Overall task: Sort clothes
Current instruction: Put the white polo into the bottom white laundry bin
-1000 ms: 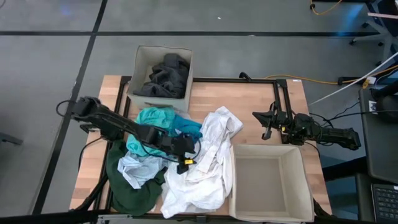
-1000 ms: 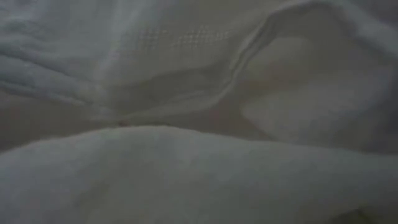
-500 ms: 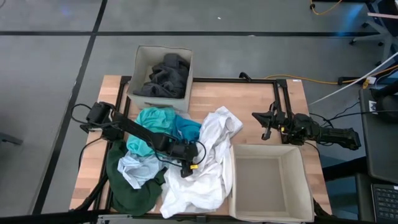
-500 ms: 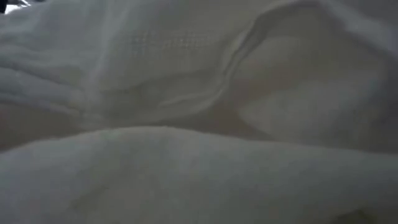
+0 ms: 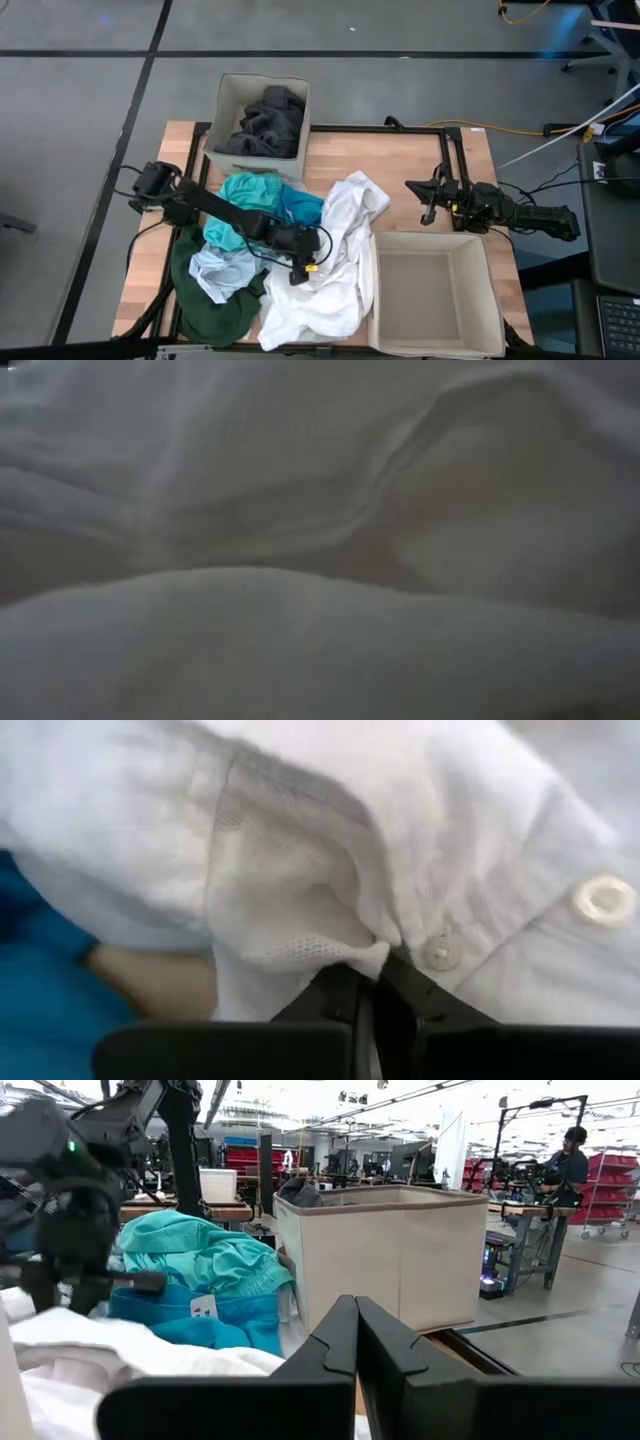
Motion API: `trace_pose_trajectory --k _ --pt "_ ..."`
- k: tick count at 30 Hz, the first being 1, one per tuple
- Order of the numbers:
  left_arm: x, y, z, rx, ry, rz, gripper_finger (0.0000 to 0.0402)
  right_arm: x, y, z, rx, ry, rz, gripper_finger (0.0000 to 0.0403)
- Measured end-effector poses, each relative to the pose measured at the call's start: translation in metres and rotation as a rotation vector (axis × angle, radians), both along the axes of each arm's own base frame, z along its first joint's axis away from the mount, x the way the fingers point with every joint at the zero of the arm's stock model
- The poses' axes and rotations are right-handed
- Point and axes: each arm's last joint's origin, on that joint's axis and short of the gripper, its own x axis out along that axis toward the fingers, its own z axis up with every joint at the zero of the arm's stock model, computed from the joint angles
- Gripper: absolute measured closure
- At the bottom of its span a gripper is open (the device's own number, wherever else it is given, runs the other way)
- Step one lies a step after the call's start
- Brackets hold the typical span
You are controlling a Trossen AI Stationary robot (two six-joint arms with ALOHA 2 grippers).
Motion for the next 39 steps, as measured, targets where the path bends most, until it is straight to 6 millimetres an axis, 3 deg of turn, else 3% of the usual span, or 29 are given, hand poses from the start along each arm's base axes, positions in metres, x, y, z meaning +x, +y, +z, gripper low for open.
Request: trace_pose_trajectory --k 7,20,30,39 --pt "-0.008 0.005 0.046 0.105 -0.164 -0.008 0.0399 0.0 0.0 0.0 0.0 0.0 0.0 0.0397" --pt "-0.049 0.037 0.129 0.483 -0.436 0.19 0.04 0.0 0.0 0.0 0.0 0.002 0.0 0.0397" --pt "-0.056 0.066 0.152 0.648 -0.498 0.266 0.04 0.0 0.0 0.0 0.0 0.002 0.0 0.0397" --pt "-0.052 0.065 0.169 0.736 -0.635 0.222 0.04 -0.001 0.0 0.007 -0.006 -0.074 0.0 0.0397"
